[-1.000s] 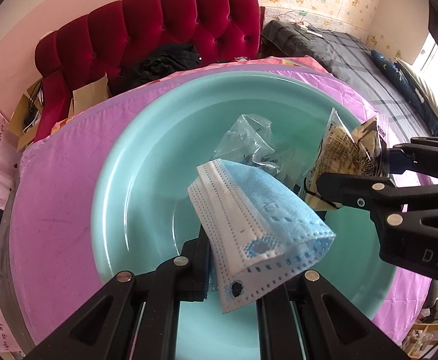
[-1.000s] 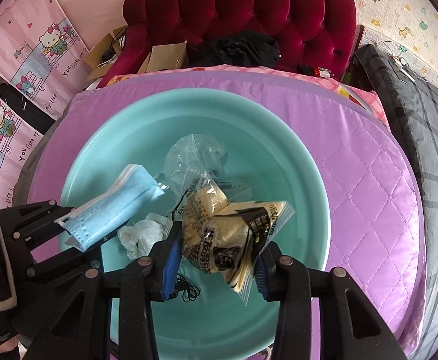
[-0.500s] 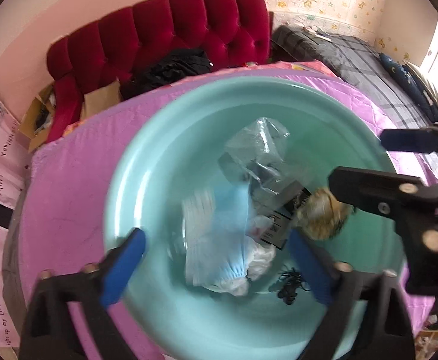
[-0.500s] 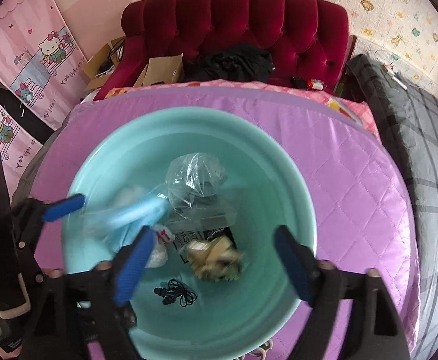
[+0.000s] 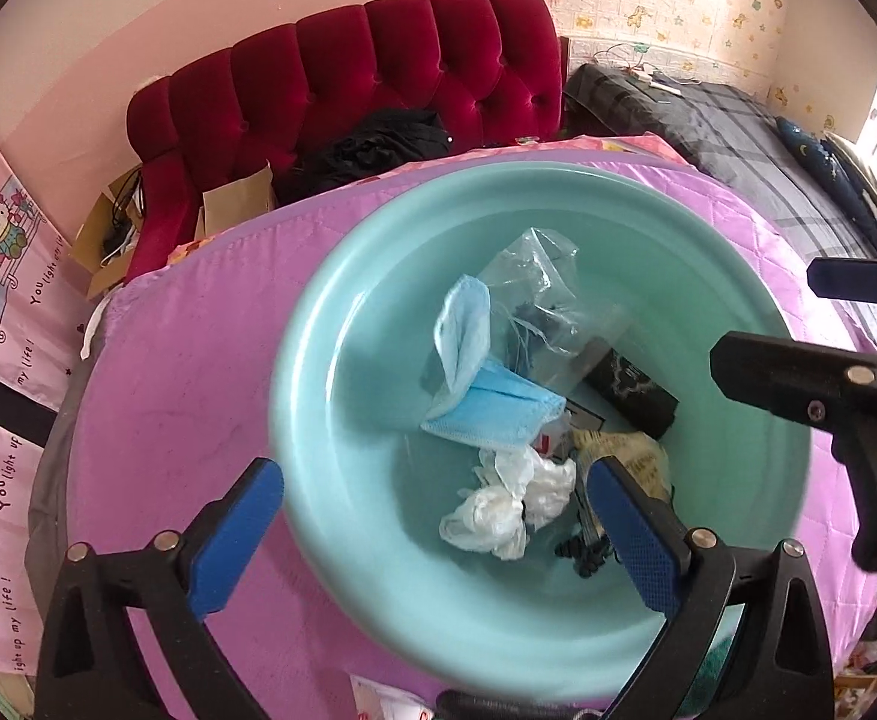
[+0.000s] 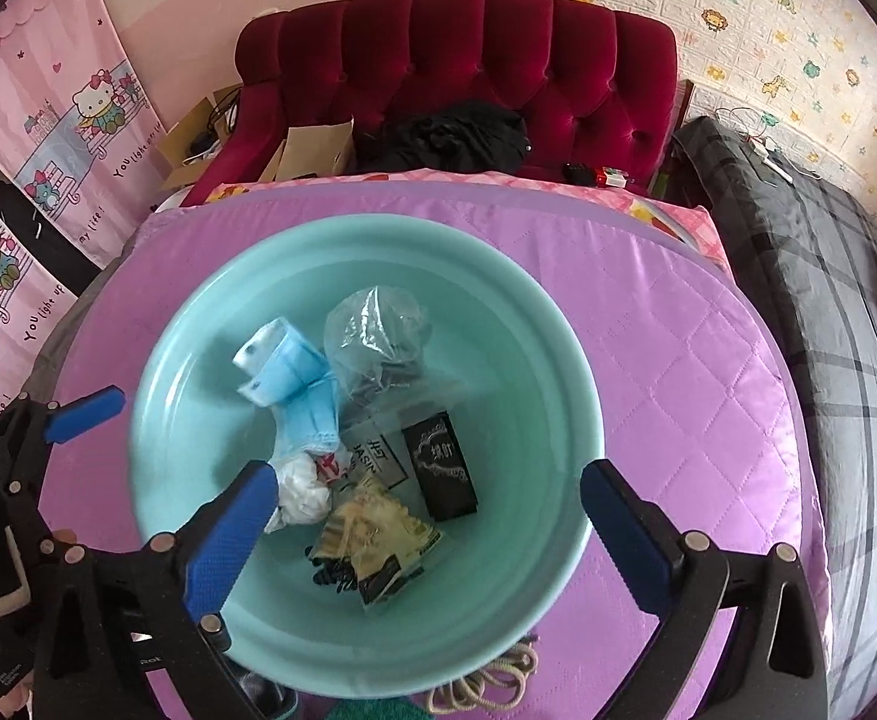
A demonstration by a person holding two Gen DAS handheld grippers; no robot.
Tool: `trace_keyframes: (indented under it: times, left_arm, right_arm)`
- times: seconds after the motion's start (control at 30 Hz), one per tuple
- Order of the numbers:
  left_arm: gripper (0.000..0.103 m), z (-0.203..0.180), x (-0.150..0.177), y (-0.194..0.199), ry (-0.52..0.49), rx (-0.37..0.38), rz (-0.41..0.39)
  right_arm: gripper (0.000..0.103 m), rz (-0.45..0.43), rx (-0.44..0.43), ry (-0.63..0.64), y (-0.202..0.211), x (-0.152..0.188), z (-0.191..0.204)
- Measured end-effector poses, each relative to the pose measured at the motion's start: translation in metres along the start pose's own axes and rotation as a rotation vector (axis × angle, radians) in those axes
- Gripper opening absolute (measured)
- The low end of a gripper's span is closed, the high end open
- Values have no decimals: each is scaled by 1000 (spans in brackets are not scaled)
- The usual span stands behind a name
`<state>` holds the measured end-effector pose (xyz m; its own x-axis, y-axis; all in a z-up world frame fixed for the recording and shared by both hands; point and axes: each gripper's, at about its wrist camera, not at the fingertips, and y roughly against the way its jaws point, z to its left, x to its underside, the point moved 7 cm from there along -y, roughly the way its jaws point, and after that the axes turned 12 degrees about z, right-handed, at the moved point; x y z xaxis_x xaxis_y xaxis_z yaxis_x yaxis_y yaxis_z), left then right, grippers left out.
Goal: Organize soft objects
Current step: 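Withdraw both tools from the basin back over the table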
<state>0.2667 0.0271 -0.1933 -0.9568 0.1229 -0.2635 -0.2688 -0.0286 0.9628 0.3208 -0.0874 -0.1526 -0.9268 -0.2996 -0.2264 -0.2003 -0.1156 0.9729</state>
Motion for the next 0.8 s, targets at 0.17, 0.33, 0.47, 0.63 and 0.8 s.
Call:
trace_keyframes:
  times: [0.17,0.33,0.47,0.63,0.8]
  left_arm:
    - [103,7,10,21,8,-8,-29]
    - [103,12,22,37,17,-17,-47]
    - [103,15,35,45,19,-21,-50]
    - [103,18,55,58,29,-14,-58]
    - [103,23,78,66,35,-31,-64]
  right_arm:
    - [103,-21,3,18,16,13,2]
    - [103,-45,17,13,31,25,4]
    - [103,-53,25,14,38,36,6]
    - [103,-66,42,19,50,53,8]
    - [103,-80,52,26,61,70,12]
